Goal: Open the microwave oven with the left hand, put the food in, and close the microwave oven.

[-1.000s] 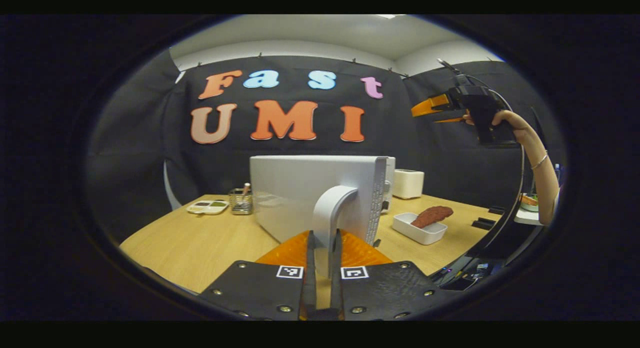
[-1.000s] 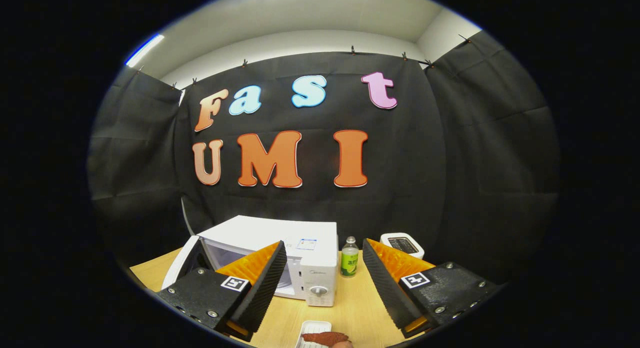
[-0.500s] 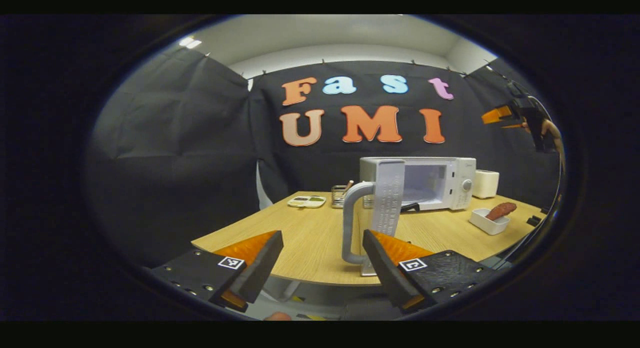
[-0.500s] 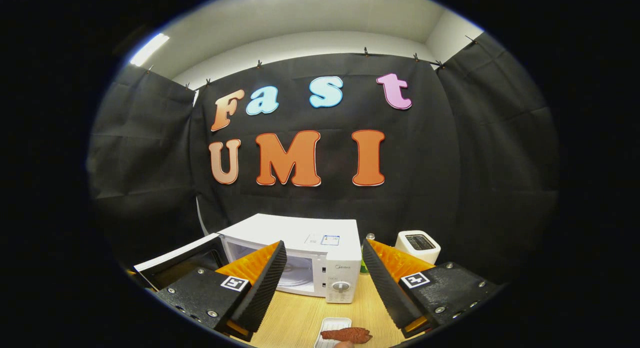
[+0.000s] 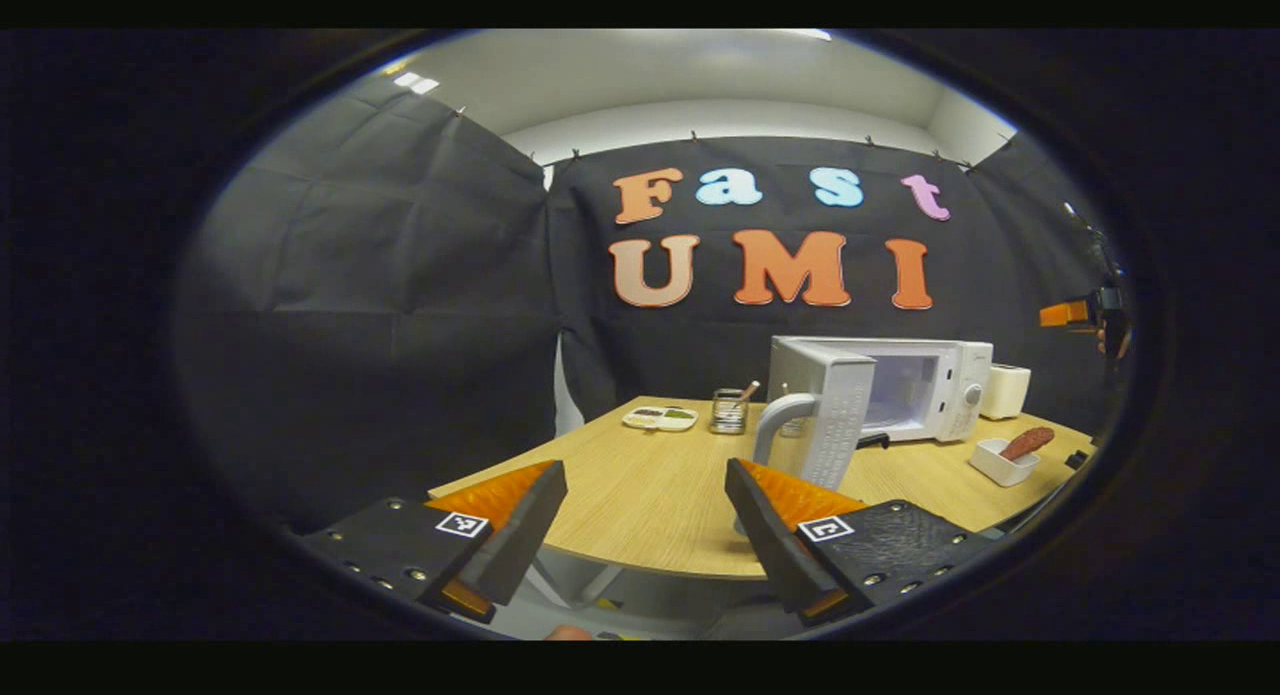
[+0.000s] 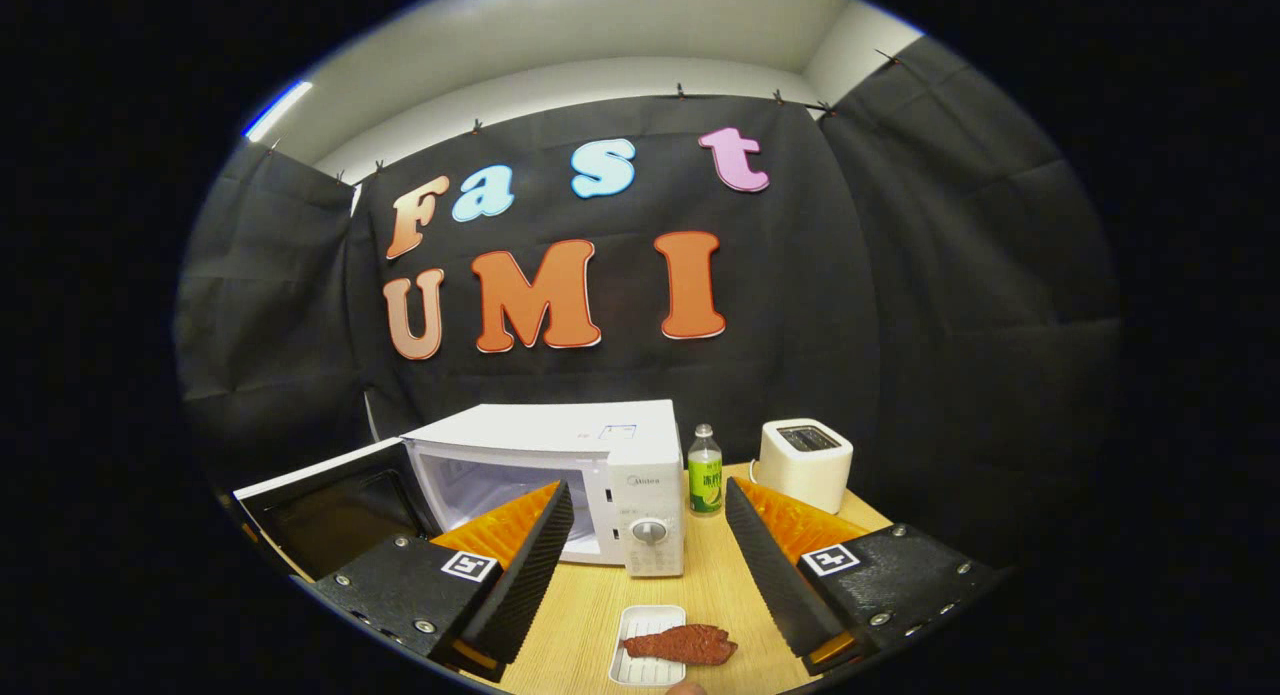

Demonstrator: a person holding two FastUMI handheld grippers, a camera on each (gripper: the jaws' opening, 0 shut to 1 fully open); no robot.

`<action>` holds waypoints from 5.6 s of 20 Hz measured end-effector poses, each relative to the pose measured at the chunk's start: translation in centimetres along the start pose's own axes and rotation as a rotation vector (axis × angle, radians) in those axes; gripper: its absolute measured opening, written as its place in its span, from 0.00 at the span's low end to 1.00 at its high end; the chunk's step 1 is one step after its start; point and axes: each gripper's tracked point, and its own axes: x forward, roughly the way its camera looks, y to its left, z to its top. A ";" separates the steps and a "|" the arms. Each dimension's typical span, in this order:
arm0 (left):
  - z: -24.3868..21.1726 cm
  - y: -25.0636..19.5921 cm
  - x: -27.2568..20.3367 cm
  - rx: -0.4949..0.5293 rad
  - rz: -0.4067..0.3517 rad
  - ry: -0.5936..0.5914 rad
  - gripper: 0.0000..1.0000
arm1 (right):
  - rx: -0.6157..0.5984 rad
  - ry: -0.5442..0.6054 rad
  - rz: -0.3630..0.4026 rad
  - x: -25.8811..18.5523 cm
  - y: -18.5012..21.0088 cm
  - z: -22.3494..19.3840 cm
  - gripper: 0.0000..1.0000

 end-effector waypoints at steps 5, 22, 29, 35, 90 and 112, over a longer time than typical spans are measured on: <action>0.6 1.2 1.5 0.009 -0.011 -0.005 0.95 | 0.160 0.081 -0.066 -0.1 -3.3 -6.9 0.95; -1.2 1.7 7.8 -0.023 -0.063 0.042 0.95 | 0.741 0.156 -0.132 1.5 -5.2 -19.2 0.68; -2.2 1.4 8.1 -0.049 -0.071 0.064 0.95 | 0.821 0.174 -0.128 1.5 -5.8 -20.6 0.19; -2.4 1.7 8.0 -0.042 -0.058 0.066 0.95 | 0.783 0.170 -0.110 2.2 -4.9 -19.1 0.12; -4.0 3.1 14.5 -0.045 -0.034 0.116 0.97 | 0.238 0.133 -0.068 25.4 17.2 -15.9 0.83; -2.3 -4.9 10.2 -0.100 -0.190 0.100 0.94 | -0.105 0.005 0.012 7.7 3.1 2.0 0.95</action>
